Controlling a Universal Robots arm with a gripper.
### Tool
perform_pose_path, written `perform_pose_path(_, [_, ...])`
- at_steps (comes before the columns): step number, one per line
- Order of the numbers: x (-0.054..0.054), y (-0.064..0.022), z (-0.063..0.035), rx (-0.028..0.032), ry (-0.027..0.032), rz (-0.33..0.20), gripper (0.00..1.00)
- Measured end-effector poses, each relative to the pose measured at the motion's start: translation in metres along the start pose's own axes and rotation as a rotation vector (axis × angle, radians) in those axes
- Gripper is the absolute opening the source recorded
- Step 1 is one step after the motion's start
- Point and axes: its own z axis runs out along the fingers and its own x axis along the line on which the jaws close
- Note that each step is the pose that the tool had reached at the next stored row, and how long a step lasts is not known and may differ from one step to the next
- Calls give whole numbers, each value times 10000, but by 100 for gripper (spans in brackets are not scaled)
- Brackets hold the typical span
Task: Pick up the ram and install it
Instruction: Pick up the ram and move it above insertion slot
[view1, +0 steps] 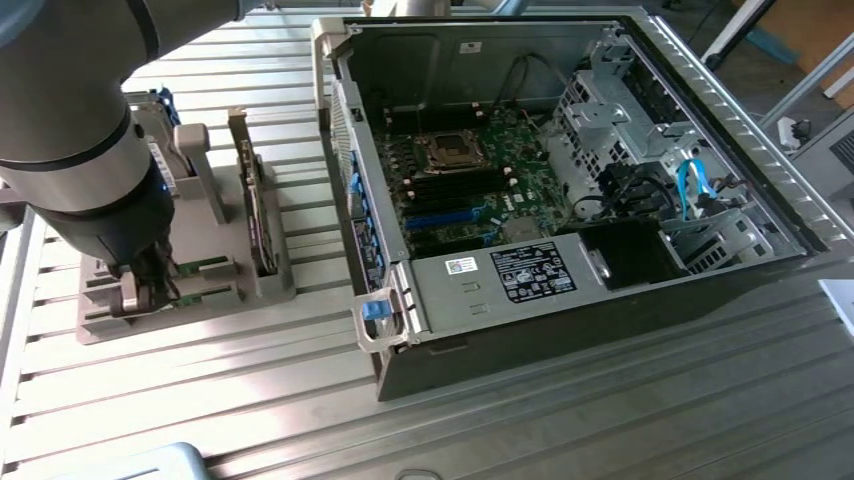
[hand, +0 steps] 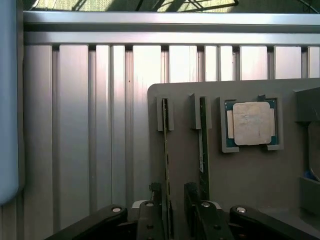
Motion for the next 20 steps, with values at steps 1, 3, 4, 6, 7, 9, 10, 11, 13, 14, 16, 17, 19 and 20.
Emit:
perform_pose_path(1, [1, -1, 15, -1, 0, -1, 32])
perform_pose_path(3, [3, -1, 39, 0, 0, -1, 32])
perform_pose_path(4, [4, -2, 52, -1, 0, -2, 32])
perform_pose_path(6, [5, -3, 69, 0, 0, -5, 32])
perform_pose_path(7, [6, -3, 81, 0, 0, -6, 32])
perform_pose_path(9, [7, -4, 108, -1, 0, -10, 32])
perform_pose_path(10, [8, -5, 118, 0, 0, -11, 32])
perform_pose_path(11, [8, -5, 132, 0, 0, -13, 32])
perform_pose_path(13, [9, -6, 153, -1, 1, -20, 32])
perform_pose_path(14, [9, -6, 158, -1, 2, -25, 32])
perform_pose_path(16, [9, -7, 167, -3, 5, -91, 32])
perform_pose_path(17, [10, -7, 169, -4, 6, -117, 32])
perform_pose_path(19, [9, -7, 171, -5, 8, -177, 32])
perform_pose_path(20, [10, -7, 171, -6, 8, -193, 32])
